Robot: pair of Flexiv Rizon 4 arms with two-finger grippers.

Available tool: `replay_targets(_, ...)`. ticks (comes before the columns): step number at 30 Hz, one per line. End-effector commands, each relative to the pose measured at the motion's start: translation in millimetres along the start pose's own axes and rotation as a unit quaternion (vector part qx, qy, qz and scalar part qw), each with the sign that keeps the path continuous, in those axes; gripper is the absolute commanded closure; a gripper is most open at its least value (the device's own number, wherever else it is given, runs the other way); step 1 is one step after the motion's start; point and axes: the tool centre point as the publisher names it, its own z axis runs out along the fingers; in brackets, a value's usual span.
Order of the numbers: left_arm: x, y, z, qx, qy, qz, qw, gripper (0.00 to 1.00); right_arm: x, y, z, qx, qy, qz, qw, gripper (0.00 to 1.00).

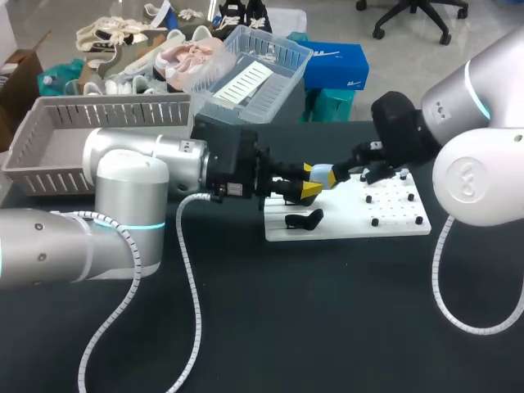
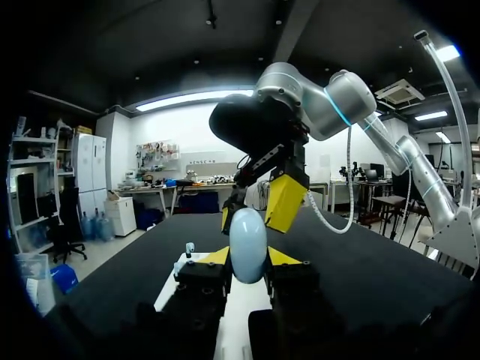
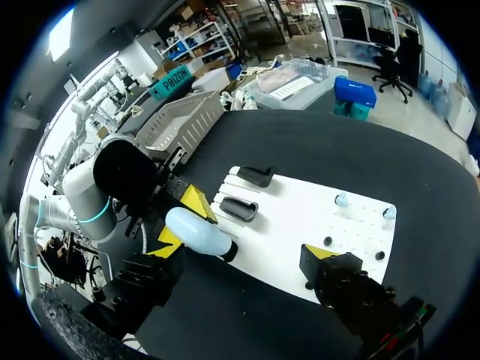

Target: Pick up each earbud case from the left stands, insert the matching earbuds, close the lid, and place the case in the box.

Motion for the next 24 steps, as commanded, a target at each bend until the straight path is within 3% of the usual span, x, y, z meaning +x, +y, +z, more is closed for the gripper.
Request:
replay_targets(1,0.6,-0.6,-0.1,-0.001,-0.001,0.001,1.0,1.0,-0.6,0.5,0.5,-0.001,0.002,0.0,1.0,0.0)
replay_targets(24,0.6,-0.6,-0.1,-0.001,-0.001,0.001,1.0,1.0,-10.8,-0.2,-1.3,0.009,0.002,-0.003,1.0,0.0)
